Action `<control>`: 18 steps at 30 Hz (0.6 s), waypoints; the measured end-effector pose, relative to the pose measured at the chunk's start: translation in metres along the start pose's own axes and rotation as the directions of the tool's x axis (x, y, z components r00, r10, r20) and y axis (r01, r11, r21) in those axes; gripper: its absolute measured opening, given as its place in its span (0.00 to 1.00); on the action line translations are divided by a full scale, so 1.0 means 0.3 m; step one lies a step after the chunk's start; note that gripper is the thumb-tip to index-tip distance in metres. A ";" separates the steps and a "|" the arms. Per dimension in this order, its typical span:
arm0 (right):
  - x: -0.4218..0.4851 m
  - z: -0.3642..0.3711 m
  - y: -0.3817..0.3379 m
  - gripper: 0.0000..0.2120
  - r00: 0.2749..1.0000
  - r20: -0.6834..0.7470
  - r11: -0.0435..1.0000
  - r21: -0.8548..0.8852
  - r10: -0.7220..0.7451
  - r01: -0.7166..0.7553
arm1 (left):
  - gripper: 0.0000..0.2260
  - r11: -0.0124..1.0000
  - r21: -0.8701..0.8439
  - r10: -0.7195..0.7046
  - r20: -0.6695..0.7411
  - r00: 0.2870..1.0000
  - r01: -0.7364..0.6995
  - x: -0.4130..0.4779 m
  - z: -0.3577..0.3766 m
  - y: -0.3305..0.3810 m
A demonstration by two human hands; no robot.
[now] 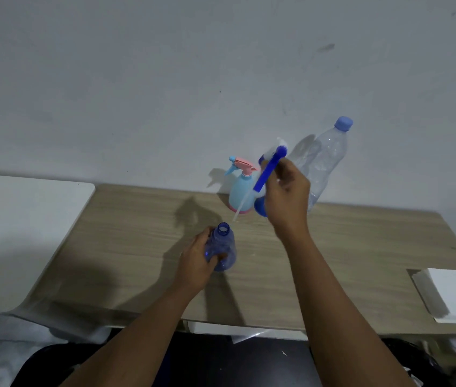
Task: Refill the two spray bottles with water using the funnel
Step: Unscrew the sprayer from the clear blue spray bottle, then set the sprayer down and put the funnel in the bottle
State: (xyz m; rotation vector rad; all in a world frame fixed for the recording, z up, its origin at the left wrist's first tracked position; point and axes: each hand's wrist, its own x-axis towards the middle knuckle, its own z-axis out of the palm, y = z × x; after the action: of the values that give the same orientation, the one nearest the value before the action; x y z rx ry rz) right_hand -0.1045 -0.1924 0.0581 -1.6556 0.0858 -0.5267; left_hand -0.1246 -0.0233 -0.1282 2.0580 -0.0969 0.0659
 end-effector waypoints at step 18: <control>-0.101 -0.134 0.530 0.19 0.795 -0.104 0.558 -0.659 0.597 -0.505 | 0.27 0.998 -0.018 0.060 0.029 0.998 -0.059 -0.002 -0.010 0.018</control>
State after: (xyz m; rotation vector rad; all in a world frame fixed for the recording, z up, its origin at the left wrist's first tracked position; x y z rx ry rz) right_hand -0.1081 -0.2449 -0.1000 -2.2136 0.7626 0.1509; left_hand -0.1259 -0.0232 -0.1222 2.0399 -0.1766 0.0710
